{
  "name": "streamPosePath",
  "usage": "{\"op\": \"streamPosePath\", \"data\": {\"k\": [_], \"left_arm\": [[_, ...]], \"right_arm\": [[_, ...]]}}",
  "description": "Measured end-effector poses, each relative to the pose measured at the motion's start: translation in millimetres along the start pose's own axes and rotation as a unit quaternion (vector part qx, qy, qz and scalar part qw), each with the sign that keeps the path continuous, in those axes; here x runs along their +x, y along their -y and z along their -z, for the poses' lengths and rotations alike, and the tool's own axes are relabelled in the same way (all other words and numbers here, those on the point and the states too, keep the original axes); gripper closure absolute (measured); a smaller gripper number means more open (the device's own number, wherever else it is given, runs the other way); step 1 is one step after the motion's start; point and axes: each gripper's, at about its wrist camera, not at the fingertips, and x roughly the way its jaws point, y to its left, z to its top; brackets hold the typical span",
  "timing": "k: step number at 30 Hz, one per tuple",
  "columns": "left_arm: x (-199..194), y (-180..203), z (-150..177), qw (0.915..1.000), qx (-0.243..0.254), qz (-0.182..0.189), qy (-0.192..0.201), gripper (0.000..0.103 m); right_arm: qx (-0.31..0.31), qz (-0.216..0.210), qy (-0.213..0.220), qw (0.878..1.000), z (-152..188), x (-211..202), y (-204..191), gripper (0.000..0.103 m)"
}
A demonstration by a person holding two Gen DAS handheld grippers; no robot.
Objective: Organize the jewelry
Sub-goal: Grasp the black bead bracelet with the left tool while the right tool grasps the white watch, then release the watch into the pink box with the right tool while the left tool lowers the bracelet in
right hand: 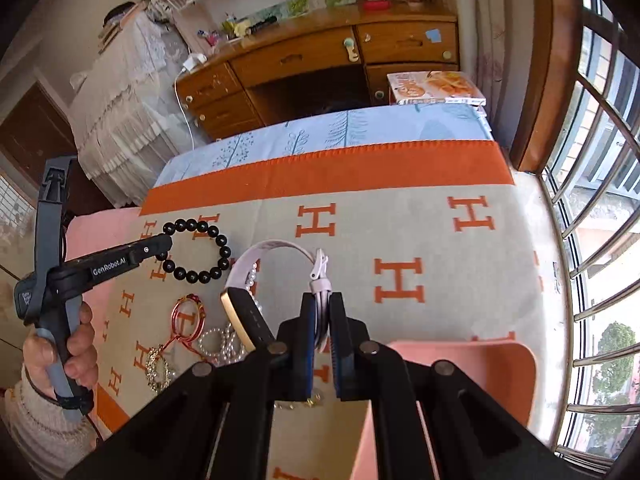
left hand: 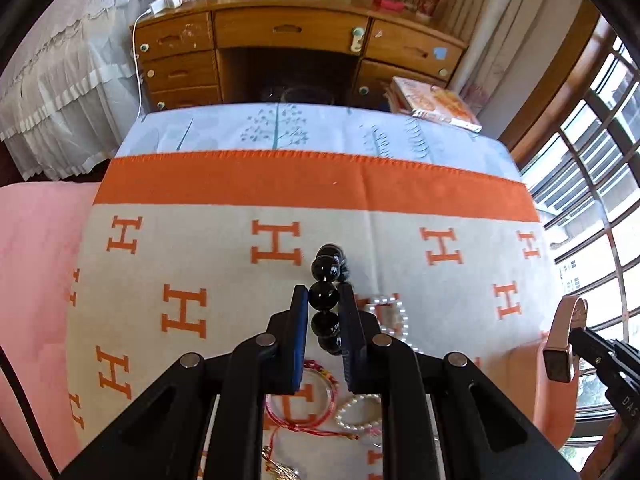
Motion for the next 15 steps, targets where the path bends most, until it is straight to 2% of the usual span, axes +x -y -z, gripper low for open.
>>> {"op": "streamPosePath", "data": {"k": [4, 9, 15], "left_arm": [[-40, 32, 0, 0.9985, 0.031, 0.028, 0.036, 0.091], [-77, 84, 13, 0.9923, 0.079, 0.07, 0.065, 0.091], [-88, 158, 38, 0.9801, 0.144, 0.123, 0.058, 0.091]], "right_arm": [[0.012, 0.028, 0.013, 0.999, 32, -33, 29, 0.096], [0.022, 0.077, -0.022, 0.997, 73, -27, 61, 0.096], [0.025, 0.065, -0.074, 0.995, 109, -7, 74, 0.09]]}}
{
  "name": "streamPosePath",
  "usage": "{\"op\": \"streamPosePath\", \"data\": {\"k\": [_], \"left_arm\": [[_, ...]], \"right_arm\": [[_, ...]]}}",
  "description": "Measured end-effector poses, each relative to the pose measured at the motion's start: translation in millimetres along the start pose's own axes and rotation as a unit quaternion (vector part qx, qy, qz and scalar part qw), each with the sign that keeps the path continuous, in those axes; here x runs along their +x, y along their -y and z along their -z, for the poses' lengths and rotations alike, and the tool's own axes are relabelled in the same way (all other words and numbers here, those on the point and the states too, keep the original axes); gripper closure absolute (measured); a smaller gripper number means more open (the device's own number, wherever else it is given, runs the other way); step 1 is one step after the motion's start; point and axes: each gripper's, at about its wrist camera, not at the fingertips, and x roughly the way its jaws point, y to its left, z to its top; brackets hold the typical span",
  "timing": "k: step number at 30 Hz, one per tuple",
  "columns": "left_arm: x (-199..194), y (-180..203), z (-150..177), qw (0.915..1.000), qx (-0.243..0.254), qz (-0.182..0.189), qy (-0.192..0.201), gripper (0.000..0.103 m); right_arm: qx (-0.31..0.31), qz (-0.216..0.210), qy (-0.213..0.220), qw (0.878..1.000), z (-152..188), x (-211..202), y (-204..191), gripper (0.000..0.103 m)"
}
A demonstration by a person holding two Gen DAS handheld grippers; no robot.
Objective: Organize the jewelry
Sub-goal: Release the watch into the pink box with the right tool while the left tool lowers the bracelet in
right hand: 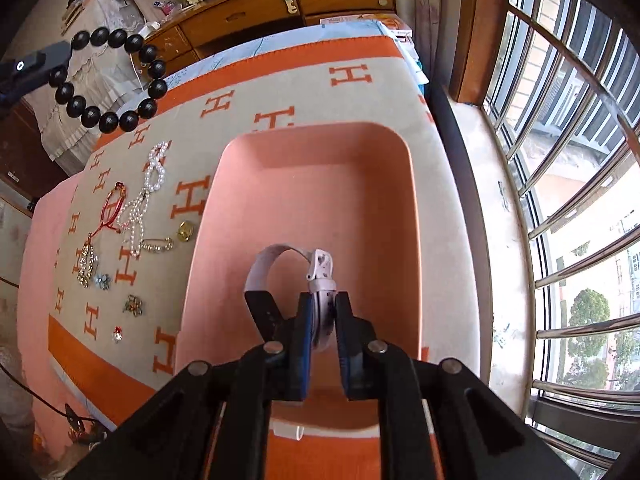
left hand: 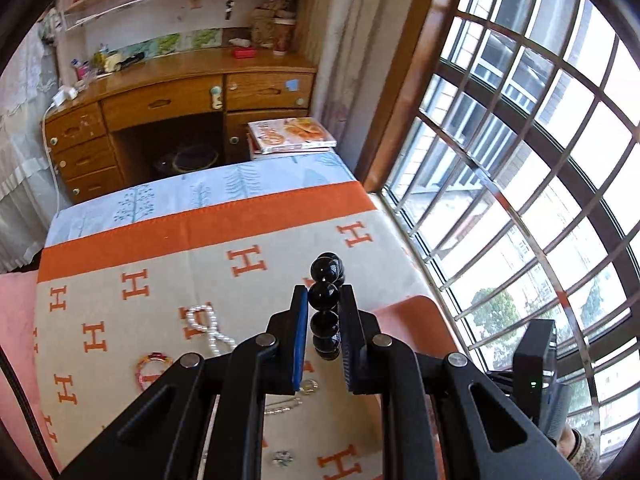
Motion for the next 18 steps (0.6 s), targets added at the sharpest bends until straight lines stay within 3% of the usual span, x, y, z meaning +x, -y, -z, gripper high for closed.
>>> {"op": "streamPosePath", "data": {"k": [9, 13, 14, 16, 18], "left_arm": [[69, 87, 22, 0.9936, 0.064, 0.061, -0.071, 0.09], [106, 93, 32, 0.9917, 0.088, 0.033, -0.088, 0.09], [113, 90, 35, 0.9914, 0.09, 0.022, -0.093, 0.088], [123, 80, 39, 0.991, 0.082, 0.003, -0.106, 0.072], [124, 68, 42, 0.9918, 0.07, 0.0, -0.107, 0.064]], "right_arm": [[0.02, -0.018, 0.067, 0.997, 27, -40, 13, 0.078], [0.023, -0.014, 0.09, 0.996, 35, -50, 17, 0.078], [0.021, -0.01, 0.093, 0.995, 36, -51, 17, 0.078], [0.018, -0.004, 0.099, 0.995, 39, -53, 17, 0.078], [0.017, -0.007, 0.1, 0.995, 39, -53, 16, 0.078]]}}
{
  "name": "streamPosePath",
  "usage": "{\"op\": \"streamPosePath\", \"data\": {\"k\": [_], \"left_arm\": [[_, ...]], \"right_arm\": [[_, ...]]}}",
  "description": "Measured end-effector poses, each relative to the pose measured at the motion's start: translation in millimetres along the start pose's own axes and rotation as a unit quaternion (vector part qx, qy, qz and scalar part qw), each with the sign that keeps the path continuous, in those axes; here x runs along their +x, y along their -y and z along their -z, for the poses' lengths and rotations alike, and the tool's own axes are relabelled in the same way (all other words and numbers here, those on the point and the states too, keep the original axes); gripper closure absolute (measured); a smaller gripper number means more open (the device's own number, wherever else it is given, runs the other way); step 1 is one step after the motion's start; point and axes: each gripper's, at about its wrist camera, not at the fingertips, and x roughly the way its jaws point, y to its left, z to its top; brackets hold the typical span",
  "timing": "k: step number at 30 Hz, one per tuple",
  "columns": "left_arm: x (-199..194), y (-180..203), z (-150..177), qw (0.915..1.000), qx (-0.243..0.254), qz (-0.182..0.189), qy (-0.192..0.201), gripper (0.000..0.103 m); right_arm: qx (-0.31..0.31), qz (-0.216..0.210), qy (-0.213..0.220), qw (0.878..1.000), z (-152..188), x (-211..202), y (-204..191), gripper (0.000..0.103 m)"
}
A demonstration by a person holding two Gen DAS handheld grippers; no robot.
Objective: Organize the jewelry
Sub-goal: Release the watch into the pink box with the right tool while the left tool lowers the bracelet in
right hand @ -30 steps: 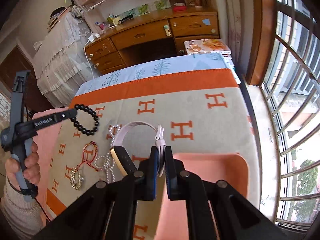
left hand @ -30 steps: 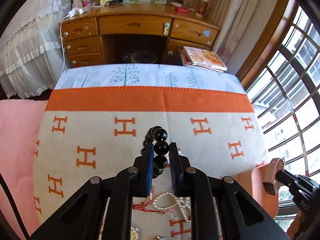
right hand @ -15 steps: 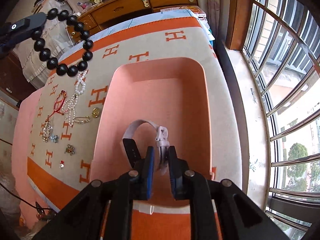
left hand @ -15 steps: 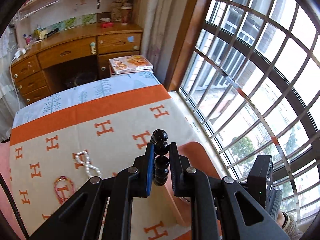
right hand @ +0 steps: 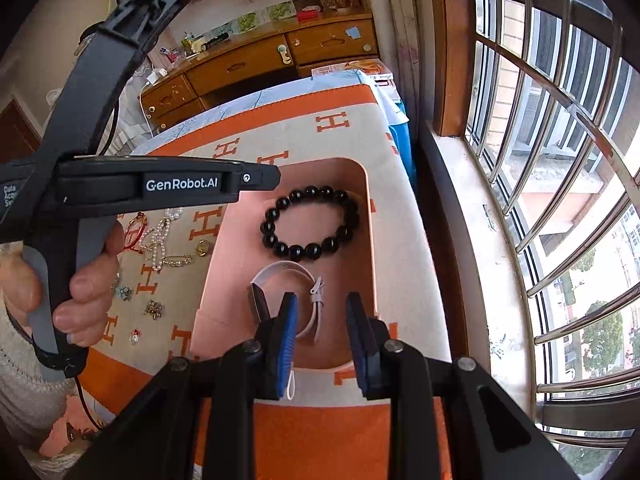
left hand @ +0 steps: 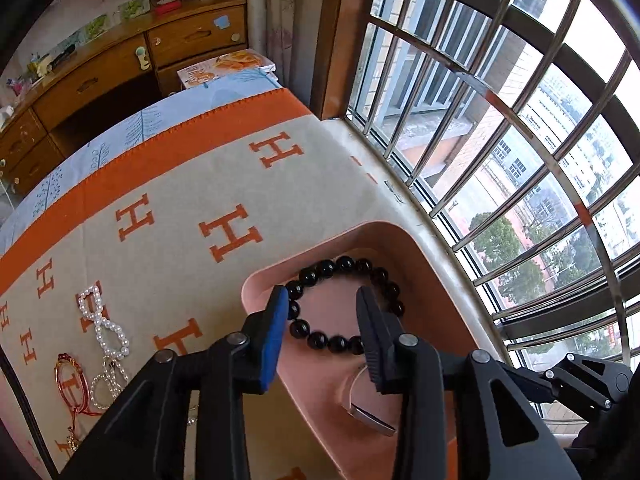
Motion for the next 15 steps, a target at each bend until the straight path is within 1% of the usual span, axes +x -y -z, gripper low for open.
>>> {"op": "streamPosePath", "data": {"k": [1, 2, 3, 4, 7, 9, 13, 15], "left_arm": [[-3, -4, 3, 1.0, -0.006, -0.001, 0.003, 0.056], [-8, -8, 5, 0.9999, -0.01, 0.0, 0.009, 0.052], [-13, -12, 7, 0.9998, -0.011, -0.002, 0.016, 0.045], [-20, -14, 10, 0.9996, -0.012, -0.008, 0.026, 0.04], [-38, -22, 21, 0.9985, -0.015, -0.023, 0.049, 0.039], [-49, -30, 33, 0.9975, -0.023, -0.035, 0.057, 0.038], [-67, -48, 60, 0.9946, -0.036, -0.066, 0.071, 0.037], [-77, -59, 73, 0.9928, -0.047, -0.077, 0.078, 0.034]], "right_arm": [[0.0, -0.002, 0.001, 1.0, 0, 0, -1, 0.078], [0.0, -0.002, 0.003, 1.0, 0, 1, -1, 0.078], [-0.002, 0.0, 0.005, 1.0, 1, 1, -3, 0.078], [-0.002, 0.0, 0.008, 1.0, 1, 2, -4, 0.078], [0.001, -0.012, 0.011, 1.0, 1, 4, -9, 0.078], [0.001, -0.022, 0.01, 1.0, 2, 6, -14, 0.078], [-0.014, -0.028, 0.012, 0.999, 4, 7, -29, 0.078], [-0.019, -0.032, 0.012, 0.999, 5, 6, -36, 0.078]]}}
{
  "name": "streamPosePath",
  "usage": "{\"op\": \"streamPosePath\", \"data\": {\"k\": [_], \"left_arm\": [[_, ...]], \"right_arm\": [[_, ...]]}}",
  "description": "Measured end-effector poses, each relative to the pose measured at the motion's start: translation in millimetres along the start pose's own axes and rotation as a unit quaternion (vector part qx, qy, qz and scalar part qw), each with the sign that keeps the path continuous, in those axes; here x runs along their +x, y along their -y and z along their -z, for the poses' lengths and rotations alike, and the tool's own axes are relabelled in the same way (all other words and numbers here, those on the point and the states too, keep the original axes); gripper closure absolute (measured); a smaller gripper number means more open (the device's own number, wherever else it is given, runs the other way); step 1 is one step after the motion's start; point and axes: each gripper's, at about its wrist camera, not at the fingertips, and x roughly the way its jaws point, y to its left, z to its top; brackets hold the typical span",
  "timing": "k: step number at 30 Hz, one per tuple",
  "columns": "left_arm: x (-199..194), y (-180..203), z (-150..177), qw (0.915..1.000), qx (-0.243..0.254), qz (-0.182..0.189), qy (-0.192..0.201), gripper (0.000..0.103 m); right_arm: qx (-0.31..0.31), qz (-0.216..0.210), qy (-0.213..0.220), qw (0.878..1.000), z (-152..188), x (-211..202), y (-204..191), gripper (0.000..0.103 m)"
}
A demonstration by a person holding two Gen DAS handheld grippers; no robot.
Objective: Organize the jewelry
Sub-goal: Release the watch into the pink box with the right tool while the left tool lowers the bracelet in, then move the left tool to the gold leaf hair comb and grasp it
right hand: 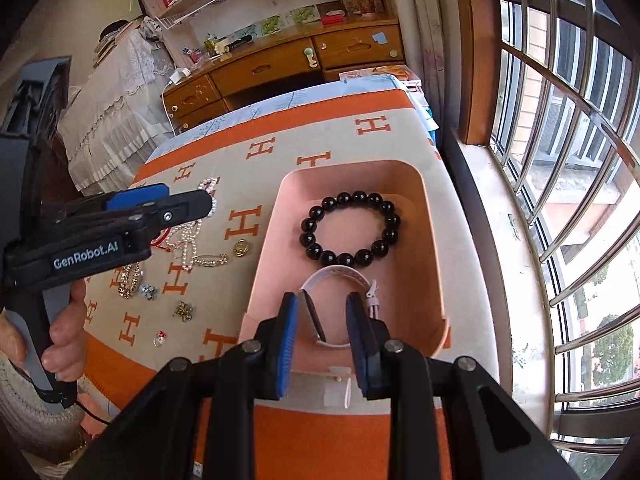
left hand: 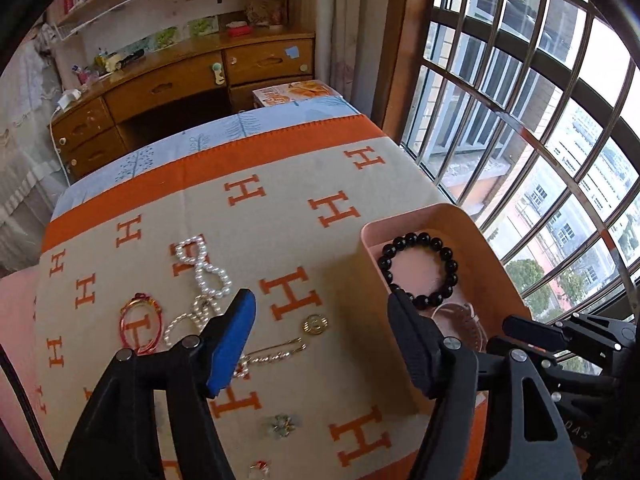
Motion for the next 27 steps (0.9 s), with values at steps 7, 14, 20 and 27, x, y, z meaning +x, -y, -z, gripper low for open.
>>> {"op": "streamPosePath", "data": {"k": [7, 14, 20, 27], "left_arm": [[-44, -70, 39, 0.9956, -0.058, -0.069, 0.027, 0.031], [-78, -154, 88, 0.9812, -0.149, -0.117, 0.037, 0.029], [-71, -192, 136, 0.9725, -0.187, -0.139, 0.004, 0.029], [-49, -209, 167, 0.9696, -0.218, -0.109, -0.027, 0.029]], "right_arm": [[-0.018, -0.019, 0.008, 1.0, -5, -1, -28, 0.078], [-0.045, -0.04, -0.001, 0.998, -7, 9, -66, 0.078], [-0.069, -0.056, -0.014, 0.996, -3, 25, -100, 0.059], [-0.107, -0.058, -0.037, 0.992, 10, 49, -139, 0.059]]}}
